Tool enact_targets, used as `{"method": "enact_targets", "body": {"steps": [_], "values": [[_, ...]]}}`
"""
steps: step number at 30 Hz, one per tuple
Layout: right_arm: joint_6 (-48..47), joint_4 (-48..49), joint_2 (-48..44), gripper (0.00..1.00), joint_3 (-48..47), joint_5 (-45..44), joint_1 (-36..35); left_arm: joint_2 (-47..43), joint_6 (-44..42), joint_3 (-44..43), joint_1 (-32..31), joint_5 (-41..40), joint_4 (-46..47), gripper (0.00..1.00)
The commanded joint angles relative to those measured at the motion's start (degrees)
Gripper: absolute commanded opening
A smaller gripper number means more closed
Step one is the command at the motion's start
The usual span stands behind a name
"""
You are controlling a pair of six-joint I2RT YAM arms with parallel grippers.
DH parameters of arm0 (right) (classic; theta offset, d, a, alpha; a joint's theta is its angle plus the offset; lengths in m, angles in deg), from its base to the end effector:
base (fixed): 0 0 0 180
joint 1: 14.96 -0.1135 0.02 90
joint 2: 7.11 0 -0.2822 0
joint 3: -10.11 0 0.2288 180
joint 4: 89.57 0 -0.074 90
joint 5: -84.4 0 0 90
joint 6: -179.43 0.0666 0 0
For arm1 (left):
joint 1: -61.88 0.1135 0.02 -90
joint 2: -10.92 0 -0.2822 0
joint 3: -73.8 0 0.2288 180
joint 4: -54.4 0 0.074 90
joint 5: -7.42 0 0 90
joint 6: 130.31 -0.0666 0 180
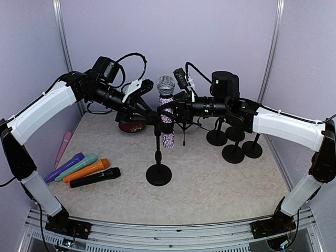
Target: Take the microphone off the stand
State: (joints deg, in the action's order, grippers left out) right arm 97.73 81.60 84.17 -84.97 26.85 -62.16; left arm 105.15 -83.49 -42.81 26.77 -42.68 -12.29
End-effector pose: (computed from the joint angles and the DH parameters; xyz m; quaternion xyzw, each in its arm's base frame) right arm 0.2349 0.3063 0.3994 -0.4137 0.6048 0.4843 0.4780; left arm 0.2551 -0.2316 0.3947 0.6496 0.5882 -0.2880 0.3862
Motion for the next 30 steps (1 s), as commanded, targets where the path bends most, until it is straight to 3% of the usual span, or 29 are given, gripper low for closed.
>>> {"method": "enact_targets", "body": {"steps": [1, 13, 20, 21, 24, 25, 28, 30], "values": [[-0.1, 1.67, -2.69, 0.3, -4.13, 0.46, -0.35, 1.84, -2.19, -2.83, -1.31, -1.52, -0.35, 0.1], [-7.16, -2.87, -8.12, 0.27, -11.73, -5.06, -0.35, 4.99, -1.84, -5.98, -1.32, -7.26, 1.15, 0.09], [-6.05, 3.3, -15.26, 0.24, -5.85, -11.1, -0.35, 5.31, -1.76, -7.01, -1.3, -7.14, 1.55, 0.14], [-5.15, 3.79, -15.49, 0.24, -5.48, -10.76, -0.35, 5.34, -1.62, -7.23, -1.31, -7.13, 1.54, 0.2], [-2.51, 4.08, -15.08, 0.24, -5.13, -8.78, -0.34, 5.34, -0.71, -8.02, -1.35, -7.32, 1.38, 0.68], [-1.54, 4.58, -14.94, 0.24, -4.65, -8.2, -0.29, 5.23, -0.09, -8.21, -1.3, -7.53, 1.42, 0.77], [1.28, 7.4, -14.45, 0.23, -2.38, -6.9, -0.34, 4.27, 1.01, -8.29, -1.32, -7.5, 1.44, 0.94], [2.89, 9.69, -14.03, 0.23, -0.9, -6.24, -0.45, 3.15, 1.88, -8.2, -1.29, -7.38, 1.3, 0.99]]}}
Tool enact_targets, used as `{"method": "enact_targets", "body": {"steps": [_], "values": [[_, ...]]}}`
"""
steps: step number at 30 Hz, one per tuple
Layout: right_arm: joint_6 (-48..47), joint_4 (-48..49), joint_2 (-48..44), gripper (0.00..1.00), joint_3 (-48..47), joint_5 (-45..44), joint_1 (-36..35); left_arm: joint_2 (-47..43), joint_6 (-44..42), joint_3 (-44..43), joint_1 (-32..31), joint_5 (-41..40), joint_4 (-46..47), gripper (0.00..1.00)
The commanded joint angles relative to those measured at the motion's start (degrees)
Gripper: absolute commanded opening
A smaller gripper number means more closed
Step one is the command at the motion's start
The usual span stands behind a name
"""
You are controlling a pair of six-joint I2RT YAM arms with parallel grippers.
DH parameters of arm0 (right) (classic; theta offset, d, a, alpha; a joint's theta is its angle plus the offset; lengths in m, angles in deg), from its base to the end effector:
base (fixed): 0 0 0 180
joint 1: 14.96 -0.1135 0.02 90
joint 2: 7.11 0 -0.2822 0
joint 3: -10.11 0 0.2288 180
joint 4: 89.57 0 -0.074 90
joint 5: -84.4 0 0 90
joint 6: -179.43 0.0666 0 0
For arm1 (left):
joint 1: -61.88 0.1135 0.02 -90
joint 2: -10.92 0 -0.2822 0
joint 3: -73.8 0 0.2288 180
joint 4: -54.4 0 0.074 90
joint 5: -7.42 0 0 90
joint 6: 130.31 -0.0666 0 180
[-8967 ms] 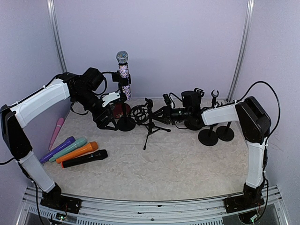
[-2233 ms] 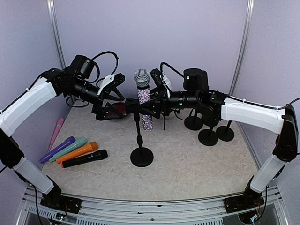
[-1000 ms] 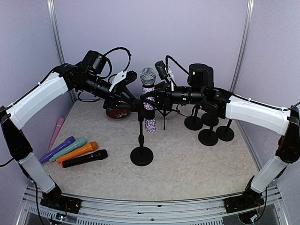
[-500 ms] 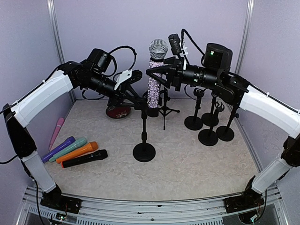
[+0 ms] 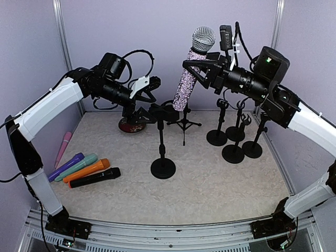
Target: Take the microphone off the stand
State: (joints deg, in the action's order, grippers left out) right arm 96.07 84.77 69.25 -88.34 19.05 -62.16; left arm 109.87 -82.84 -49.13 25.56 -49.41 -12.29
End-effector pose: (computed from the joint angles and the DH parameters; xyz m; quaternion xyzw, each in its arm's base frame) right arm 0.1797 0.2350 0.5118 -0.3631 0.4895 0.4682 0.6398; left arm 0.2752 -0.2475 0.3972 0.6460 0.6055 -0.2403 0.3980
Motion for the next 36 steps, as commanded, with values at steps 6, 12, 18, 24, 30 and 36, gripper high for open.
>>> {"method": "enact_targets", "body": {"steps": [6, 12, 18, 24, 30, 36], "values": [[5.76, 12.86, 3.64, 0.19, 4.8, -0.84, -3.71, -6.76, 3.02, -1.15, -0.12, 0.48, -1.13, 0.99], [5.8, 21.94, 10.6, 0.17, 4.59, -5.09, -8.45, -13.8, 6.9, 4.21, -0.02, 6.87, -1.38, 0.99], [4.7, 29.79, 17.16, 0.15, 2.07, -9.01, -12.35, -16.68, 9.4, 8.82, 0.08, 9.45, -1.17, 0.95], [6.64, 33.8, 21.58, 0.13, -0.27, -8.9, -14.24, -16.82, 9.21, 11.19, 0.55, 9.78, -1.75, 0.83], [6.89, 31.59, 22.24, 0.35, -1.25, -8.1, -14.94, -15.96, 8.07, 10.86, 2.78, 10.46, -3.88, 0.53], [3.21, 26.42, 15.15, 0.86, 2.97, -12.03, -14.98, -18.59, 4.15, 16.85, 7.64, 8.18, -6.98, 0.36]]}}
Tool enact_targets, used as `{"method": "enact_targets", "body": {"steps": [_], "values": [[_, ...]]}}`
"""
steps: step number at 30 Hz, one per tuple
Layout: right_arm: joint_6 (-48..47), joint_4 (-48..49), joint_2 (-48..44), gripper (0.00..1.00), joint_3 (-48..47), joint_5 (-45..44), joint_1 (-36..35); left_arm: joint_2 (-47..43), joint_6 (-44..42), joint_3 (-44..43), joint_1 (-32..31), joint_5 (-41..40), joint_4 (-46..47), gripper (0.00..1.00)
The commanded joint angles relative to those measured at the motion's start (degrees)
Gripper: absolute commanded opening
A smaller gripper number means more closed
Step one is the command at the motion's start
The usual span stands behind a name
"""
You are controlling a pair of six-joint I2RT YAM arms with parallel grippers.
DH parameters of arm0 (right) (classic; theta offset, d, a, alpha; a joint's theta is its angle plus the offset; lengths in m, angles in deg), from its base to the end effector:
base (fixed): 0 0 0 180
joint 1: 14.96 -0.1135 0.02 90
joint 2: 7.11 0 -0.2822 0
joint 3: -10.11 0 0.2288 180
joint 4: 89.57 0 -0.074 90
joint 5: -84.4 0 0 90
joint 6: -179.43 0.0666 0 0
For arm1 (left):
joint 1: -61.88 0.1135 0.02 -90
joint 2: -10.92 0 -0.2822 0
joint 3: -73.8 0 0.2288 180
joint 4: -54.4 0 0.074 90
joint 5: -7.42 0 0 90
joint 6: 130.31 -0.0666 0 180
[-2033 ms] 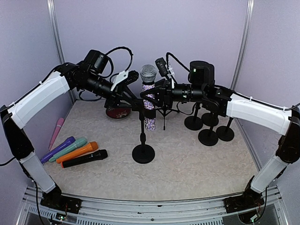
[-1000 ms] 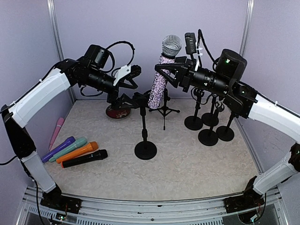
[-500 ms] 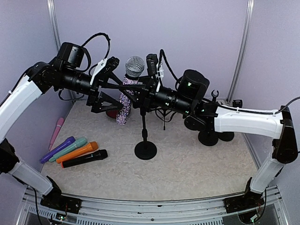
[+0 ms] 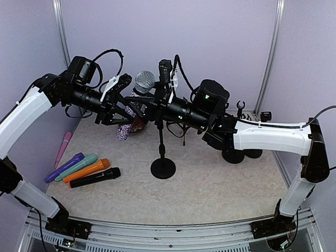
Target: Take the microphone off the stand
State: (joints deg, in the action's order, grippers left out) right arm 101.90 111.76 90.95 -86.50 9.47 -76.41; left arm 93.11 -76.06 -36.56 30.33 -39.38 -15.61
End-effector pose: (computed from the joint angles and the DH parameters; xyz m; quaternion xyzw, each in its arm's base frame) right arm 0.1847 0.3758 0.4342 -0.3337 0.4737 0.5481 0.6031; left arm 0.2102 -0.1826 0.4193 0.5954 0.6234 -0.3220 0.3914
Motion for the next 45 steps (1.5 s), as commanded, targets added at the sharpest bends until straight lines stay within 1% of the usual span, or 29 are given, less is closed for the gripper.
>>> {"method": "enact_targets", "body": {"steps": [1, 5, 8, 11, 15, 18, 23, 28, 30, 32, 36, 40, 42, 45], "values": [[-3.49, -2.49, -8.04, 0.87, 1.51, -3.32, -0.57, -2.73, -3.61, 6.05, 3.27, -2.95, -4.13, 0.34], [-5.35, -10.87, -13.21, 0.89, 3.3, -7.4, 0.12, -7.38, -6.93, 16.14, 3.77, -8.81, -4.0, 0.31], [-5.13, -14.7, -17.59, 0.89, 7.32, -11.75, 1.13, -11.01, -9.64, 24.86, 4.04, -14.77, -2.92, 0.31], [-2.79, -16.38, -22.27, 0.85, 13.39, -15.38, 3.4, -13.99, -12.19, 33.33, 4.72, -20.54, -1.28, 0.3], [1.11, -17.25, -27.26, 0.79, 21.69, -15.85, 7.3, -16.05, -14.42, 42.57, 5.34, -26.88, 1.17, 0.3], [2.44, -17.98, -28.44, 0.76, 25.08, -16.26, 8.73, -16.54, -15.32, 49.05, 5.21, -32.07, 4.16, 0.29], [3.42, -18.2, -28.6, 0.73, 29.74, -17.49, 9.31, -16.05, -16.62, 56.25, 5.46, -40.32, 9.59, 0.28], [4.56, -15.18, -27.21, 0.73, 35.88, -16.91, 9.57, -15.42, -17.73, 62.79, 6.46, -49.32, 16.34, 0.34], [4.74, -13.15, -25.39, 0.72, 37.66, -15.93, 9.49, -15.26, -17.8, 64.22, 7.24, -50.72, 17.44, 0.4], [4.71, -11.49, -22.52, 0.71, 38.71, -14.87, 9.36, -15.53, -17.27, 64.26, 7.62, -50.37, 16.97, 0.45], [3.48, -8.03, -17.22, 0.71, 39.11, -14.54, 8.56, -16.67, -16.32, 63.08, 7.73, -48.97, 15.05, 0.52], [1.26, -5.12, -10.98, 0.7, 37.19, -15.32, 7.46, -17.36, -14.99, 60.96, 7.79, -47.86, 12.45, 0.57], [0.91, -4.17, -7.55, 0.7, 35.73, -15.51, 7.1, -17.75, -13.91, 58.76, 7.82, -45.74, 10.09, 0.62], [0.48, -2.51, -2.38, 0.7, 33.13, -15.1, 6.75, -19.06, -12.02, 53.54, 7.99, -39.82, 5.63, 0.71]]}}
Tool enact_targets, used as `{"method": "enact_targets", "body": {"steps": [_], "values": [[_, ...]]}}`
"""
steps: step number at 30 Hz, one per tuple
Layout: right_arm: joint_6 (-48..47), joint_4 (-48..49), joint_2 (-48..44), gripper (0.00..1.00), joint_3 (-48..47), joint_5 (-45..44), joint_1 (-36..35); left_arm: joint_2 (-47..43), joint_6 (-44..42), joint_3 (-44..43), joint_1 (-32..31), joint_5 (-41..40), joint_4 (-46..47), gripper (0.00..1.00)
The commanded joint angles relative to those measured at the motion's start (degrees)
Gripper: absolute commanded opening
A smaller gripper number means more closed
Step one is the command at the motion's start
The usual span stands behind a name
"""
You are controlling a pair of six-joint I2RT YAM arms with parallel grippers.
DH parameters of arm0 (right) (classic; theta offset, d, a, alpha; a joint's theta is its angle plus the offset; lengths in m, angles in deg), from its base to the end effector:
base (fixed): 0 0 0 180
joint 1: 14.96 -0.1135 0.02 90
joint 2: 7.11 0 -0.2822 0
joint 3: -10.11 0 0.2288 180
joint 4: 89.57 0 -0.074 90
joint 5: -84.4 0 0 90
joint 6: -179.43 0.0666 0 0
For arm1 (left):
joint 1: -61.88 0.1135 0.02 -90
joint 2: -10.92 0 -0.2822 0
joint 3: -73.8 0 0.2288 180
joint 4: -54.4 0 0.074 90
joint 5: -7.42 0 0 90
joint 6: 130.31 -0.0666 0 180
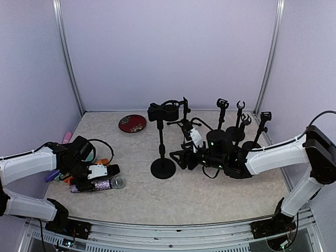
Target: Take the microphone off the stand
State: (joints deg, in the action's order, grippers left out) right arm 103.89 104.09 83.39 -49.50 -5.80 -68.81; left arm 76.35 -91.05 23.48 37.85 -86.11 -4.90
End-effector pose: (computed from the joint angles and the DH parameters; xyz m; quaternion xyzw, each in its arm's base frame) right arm 0.2085 0.2850 0.2366 -0.2703 0.7583 0.3319 0.4917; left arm 0.1490 -0.0619 0.1752 0.5980 0.7894 0.0610 0.1249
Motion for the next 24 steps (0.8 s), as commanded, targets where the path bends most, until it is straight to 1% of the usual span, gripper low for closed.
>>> {"method": "enact_targets", "body": {"steps": [1, 3, 7, 12, 15, 17, 18, 21, 22, 24], "values": [[-1.66, 5.64, 6.74, 0.7, -4.87, 0.2, -1.0, -2.67, 3.68, -8.3, 0.48, 8.84, -6.45, 0.74], [-1.88, 6.26, 10.06, 0.69, -7.44, -0.01, -1.36, -2.94, 4.59, -11.78, 0.56, 13.27, -9.43, 0.78], [-2.47, 7.31, 14.68, 0.67, -11.18, -1.95, -1.77, -2.41, 5.14, -17.09, 0.66, 19.01, -12.77, 0.85], [-2.58, 7.97, 17.86, 0.6, -13.77, -5.98, -1.94, -0.85, 4.51, -19.36, 0.65, 21.08, -13.57, 0.88], [-2.52, 8.64, 19.13, 0.53, -14.45, -6.36, -2.05, 0.15, 3.65, -19.46, 0.65, 21.2, -13.14, 0.88], [-2.54, 8.28, 19.8, 0.45, -14.96, -6.38, -2.21, 0.6, 3.13, -19.65, 0.65, 21.22, -12.3, 0.88], [-2.44, 8.13, 19.95, 0.39, -15.19, -6.34, -2.17, 0.91, 2.96, -19.91, 0.65, 21.24, -11.78, 0.87], [-2.01, 6.92, 20.19, 0.16, -15.83, -6.12, -2.21, 2.27, 2.15, -21.3, -0.12, 20.97, -10.14, 0.86], [-1.95, 6.28, 20.05, 0.1, -16.17, -5.97, -2.23, 2.87, 2.22, -21.9, -0.7, 20.29, -9.19, 0.85], [-1.9, 5.33, 19.71, 0.02, -16.74, -6.05, -2.25, 4.24, 2.3, -23.27, -2.42, 18.7, -6.92, 0.83]]}}
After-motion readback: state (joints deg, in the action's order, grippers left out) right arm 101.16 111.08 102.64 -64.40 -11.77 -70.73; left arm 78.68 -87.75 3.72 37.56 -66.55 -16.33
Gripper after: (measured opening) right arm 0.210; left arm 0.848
